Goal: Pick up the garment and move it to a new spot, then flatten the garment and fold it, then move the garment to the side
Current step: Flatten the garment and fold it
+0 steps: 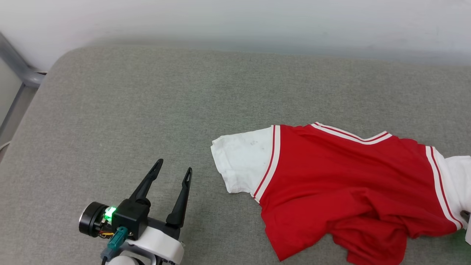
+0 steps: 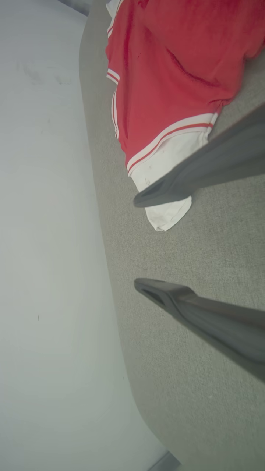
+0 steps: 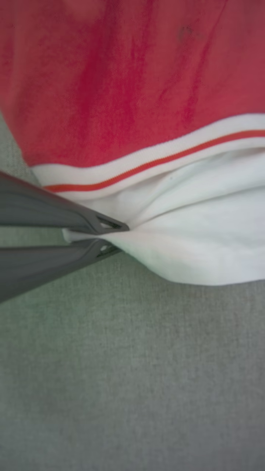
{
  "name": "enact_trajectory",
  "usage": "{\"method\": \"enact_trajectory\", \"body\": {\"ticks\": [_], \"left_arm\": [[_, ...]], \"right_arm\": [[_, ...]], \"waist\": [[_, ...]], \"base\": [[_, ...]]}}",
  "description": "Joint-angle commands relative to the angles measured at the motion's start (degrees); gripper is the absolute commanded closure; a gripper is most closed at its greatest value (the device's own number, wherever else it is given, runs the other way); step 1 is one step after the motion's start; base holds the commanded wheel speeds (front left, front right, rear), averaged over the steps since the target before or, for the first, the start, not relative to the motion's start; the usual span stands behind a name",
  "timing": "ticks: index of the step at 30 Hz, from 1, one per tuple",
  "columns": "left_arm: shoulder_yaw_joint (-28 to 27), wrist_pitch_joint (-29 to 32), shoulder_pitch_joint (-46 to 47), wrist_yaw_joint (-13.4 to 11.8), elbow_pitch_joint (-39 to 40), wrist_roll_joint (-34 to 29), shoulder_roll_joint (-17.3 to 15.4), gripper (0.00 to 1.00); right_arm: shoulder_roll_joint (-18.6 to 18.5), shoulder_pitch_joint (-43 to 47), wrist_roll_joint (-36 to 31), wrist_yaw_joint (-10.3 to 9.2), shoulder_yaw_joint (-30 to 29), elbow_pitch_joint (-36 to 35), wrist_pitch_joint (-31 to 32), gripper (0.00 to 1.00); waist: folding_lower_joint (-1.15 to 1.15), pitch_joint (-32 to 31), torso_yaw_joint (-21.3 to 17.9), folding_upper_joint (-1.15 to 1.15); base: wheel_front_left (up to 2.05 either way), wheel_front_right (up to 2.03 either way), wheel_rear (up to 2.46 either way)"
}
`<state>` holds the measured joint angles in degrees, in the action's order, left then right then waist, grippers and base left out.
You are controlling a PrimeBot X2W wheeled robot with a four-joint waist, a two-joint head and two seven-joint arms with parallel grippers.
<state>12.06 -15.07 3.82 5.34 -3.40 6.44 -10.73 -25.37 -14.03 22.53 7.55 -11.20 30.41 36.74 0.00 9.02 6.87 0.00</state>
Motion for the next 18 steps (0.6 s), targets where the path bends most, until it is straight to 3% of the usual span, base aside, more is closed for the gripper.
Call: {"method": "enact_trajectory", "body": {"ticks": [1, 8, 18], "left_arm": [[-0.1, -0.1, 0.6, 0.0, -0.4, 0.3, -0.3, 0.0], [-0.8, -0.1, 1.1, 0.0, -1.3, 1.6, 0.0, 0.0], [-2.6, -0.1, -0.9, 0.4, -0.1, 4.2, 1.7, 0.0]], "right_arm": [[0.7, 1.1, -1.0, -0.12, -0.6, 0.9, -1.5, 0.0], [1.5, -1.2, -2.5, -0.1, 1.8, -2.4, -13.1, 0.0], [4.1, 3.5, -0.9, -0.09, 7.5, -14.6, -32.1, 0.0]], "waist": [[0.0, 0.1, -0.7, 0.0], [0.0, -1.2, -2.6, 0.0], [0.0, -3.8, -5.1, 0.0]], "base": [[0.0, 0.0, 0.0], [0.0, 0.0, 0.0], [0.0, 0.0, 0.0]]}}
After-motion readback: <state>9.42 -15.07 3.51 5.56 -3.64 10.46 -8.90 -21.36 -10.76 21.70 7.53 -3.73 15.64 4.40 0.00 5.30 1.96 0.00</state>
